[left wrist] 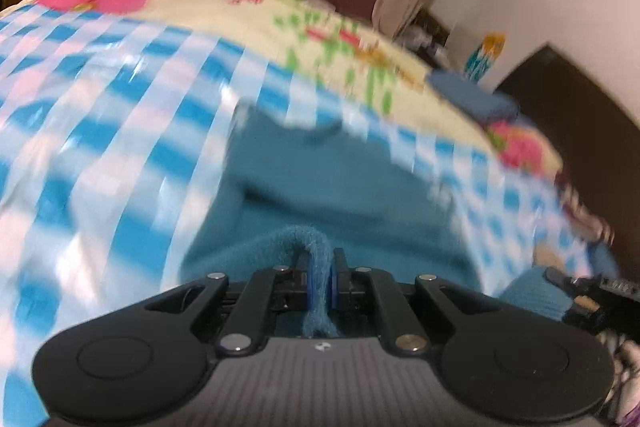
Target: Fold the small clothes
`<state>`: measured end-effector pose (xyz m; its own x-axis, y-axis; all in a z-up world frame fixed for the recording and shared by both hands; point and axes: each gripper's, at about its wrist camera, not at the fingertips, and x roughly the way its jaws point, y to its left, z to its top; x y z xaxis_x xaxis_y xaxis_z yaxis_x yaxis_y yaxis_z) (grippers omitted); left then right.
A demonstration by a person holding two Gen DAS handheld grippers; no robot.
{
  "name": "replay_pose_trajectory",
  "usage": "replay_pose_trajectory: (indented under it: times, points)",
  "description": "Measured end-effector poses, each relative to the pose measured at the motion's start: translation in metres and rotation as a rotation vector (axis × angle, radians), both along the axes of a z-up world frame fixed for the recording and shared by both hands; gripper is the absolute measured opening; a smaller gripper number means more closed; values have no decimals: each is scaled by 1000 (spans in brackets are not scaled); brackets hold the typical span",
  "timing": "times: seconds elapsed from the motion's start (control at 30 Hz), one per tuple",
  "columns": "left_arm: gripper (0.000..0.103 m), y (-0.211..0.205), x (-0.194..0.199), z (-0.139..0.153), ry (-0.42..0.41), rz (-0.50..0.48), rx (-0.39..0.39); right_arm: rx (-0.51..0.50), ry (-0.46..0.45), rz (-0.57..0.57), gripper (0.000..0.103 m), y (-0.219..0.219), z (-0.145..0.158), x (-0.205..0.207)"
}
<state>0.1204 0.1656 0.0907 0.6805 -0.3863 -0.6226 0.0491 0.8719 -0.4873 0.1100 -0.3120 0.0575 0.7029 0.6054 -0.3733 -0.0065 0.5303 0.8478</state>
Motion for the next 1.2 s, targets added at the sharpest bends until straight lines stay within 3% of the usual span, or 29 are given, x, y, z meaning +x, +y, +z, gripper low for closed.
replay_pose_trajectory:
  times: [0.17,0.27,0.33,0.4,0.47,0.57,0.67,0.77,0.83,0.93,1.0,1.2]
  points:
    - [14,7,100,-8,-21,65,6,-20,-8,-101,13,-6,-6,89]
    - [14,10,145,-31,8,143,20,-17,26,-194,13,-16,-28,137]
    - [16,12,172,-56,54,201,43,-65,63,-252,14,-16,-47,162]
    - [21,11,190,-81,110,205,66,-85,118,-249,17,-13,-65,177]
    - [21,11,191,-91,117,224,63,-100,125,-260,18,-12,-72,178]
    - [26,13,182,-84,87,223,43,-121,53,-219,23,-14,-62,171]
    - [38,14,170,-70,39,236,106,-166,-11,-172,25,-12,-47,166]
    - [44,19,173,-63,31,266,144,-153,-33,-133,50,-8,-38,175]
    - [44,24,174,-63,51,317,174,-111,-32,-208,66,-11,-36,179]
    - [44,21,168,-63,46,293,198,-72,-21,-216,67,-14,-32,183]
    - [44,14,160,-63,23,254,225,-166,-62,-205,68,-12,-25,176]
    - [48,1,140,-69,-5,157,257,-516,3,-95,71,15,-44,182]
